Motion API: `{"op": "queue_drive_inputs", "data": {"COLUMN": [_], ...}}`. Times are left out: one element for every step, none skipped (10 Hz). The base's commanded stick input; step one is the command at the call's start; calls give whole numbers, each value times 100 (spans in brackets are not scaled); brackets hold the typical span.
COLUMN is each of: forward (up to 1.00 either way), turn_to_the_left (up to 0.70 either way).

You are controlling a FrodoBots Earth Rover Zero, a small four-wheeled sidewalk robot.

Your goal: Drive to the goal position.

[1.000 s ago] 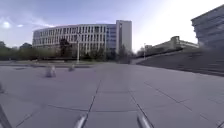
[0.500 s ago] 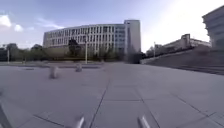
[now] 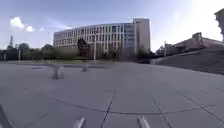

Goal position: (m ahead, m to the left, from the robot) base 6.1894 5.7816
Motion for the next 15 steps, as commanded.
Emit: {"op": "queue_drive_inputs", "data": {"forward": [100, 100, 84, 0, 0, 0, 16, 78, 100, 100, 100, 100, 100, 100, 100], "turn_to_the_left": [0, 0, -7, -45, -45, -45, -42, -31, -27, -27, -27, -27, -27, -27, -27]}}
